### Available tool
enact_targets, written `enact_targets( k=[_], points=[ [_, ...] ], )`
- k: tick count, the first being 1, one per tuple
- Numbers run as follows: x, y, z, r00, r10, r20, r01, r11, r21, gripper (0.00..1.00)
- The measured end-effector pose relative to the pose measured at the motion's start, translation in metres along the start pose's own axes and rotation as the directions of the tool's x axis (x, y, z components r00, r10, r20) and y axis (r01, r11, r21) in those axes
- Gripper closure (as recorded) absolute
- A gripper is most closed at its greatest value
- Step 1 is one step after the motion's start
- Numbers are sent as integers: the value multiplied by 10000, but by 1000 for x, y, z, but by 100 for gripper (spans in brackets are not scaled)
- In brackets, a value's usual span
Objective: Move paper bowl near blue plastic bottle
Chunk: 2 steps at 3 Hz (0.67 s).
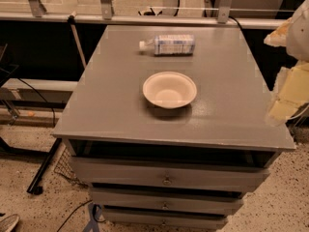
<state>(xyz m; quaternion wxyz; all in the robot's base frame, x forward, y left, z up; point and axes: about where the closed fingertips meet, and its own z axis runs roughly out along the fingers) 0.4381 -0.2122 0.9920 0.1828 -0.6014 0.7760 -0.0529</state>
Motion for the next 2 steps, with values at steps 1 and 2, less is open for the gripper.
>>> enact_targets(
  k=[1, 2],
  points=[
    [0, 0, 0, 10000, -3, 3, 3, 10000, -1, 0],
    [-16, 0, 16, 9910, -1088, 777, 1118, 9931, -355, 0]
  ],
)
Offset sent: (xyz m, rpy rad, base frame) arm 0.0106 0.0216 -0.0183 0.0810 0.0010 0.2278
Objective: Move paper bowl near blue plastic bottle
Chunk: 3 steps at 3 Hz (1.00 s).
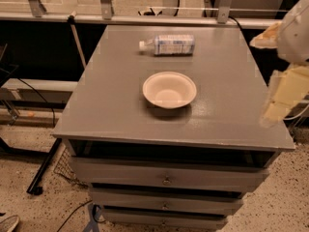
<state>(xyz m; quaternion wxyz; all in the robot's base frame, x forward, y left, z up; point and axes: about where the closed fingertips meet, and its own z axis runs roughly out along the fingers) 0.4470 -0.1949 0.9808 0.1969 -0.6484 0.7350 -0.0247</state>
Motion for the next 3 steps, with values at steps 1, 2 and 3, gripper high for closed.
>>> enact_targets(
  k=[1, 2, 3],
  points=[
    [-15, -5, 28, 9848, -1645, 564, 1678, 9840, -594, 0],
    [-34, -5, 64, 9350, -3318, 1252, 3461, 9307, -1184, 0],
    [-34, -5, 66, 9206, -3679, 1312, 3827, 9168, -1141, 0]
  ],
)
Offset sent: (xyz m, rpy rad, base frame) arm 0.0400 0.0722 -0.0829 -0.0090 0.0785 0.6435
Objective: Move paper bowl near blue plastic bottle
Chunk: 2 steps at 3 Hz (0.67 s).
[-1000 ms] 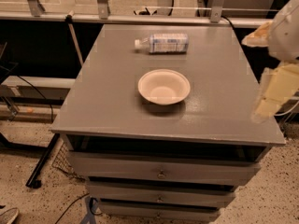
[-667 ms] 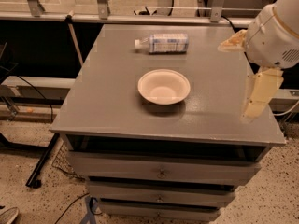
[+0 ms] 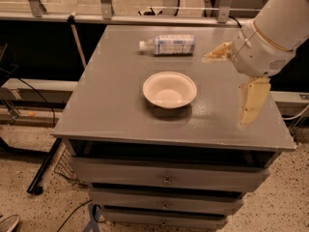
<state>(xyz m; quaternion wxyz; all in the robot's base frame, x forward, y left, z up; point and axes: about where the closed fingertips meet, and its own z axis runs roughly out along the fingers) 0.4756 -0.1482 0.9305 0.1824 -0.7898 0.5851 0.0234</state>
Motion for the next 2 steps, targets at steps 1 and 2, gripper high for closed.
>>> enact_targets(
  k=[1, 2],
  points=[
    [0, 0, 0, 10000, 0, 0, 0, 10000, 0, 0],
    [2, -9, 18, 9979, -639, -37, 638, 9977, -216, 0]
  ],
)
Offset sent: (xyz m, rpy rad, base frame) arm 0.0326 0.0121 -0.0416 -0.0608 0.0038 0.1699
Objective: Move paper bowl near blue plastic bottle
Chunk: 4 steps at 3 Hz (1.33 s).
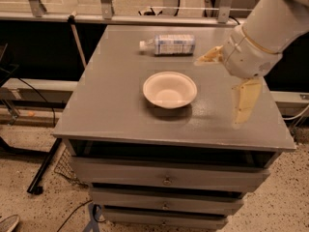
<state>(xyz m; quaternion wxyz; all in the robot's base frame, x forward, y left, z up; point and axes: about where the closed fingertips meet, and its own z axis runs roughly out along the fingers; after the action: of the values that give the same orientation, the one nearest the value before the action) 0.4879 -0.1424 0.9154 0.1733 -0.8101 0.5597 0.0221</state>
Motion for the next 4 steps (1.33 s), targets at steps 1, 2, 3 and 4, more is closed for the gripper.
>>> enact_targets(
  k=[1, 2, 3, 4],
  points=[
    [5, -13, 22, 9963, -834, -197, 830, 9963, -214, 0],
    [2, -24, 35, 9836, -1654, -719, 1642, 9862, -216, 0],
    [-2, -34, 53, 9697, -2245, -966, 2214, 9743, -426, 0],
    [-3, -42, 70, 9610, -2590, -965, 2530, 9649, -709, 0]
  ],
)
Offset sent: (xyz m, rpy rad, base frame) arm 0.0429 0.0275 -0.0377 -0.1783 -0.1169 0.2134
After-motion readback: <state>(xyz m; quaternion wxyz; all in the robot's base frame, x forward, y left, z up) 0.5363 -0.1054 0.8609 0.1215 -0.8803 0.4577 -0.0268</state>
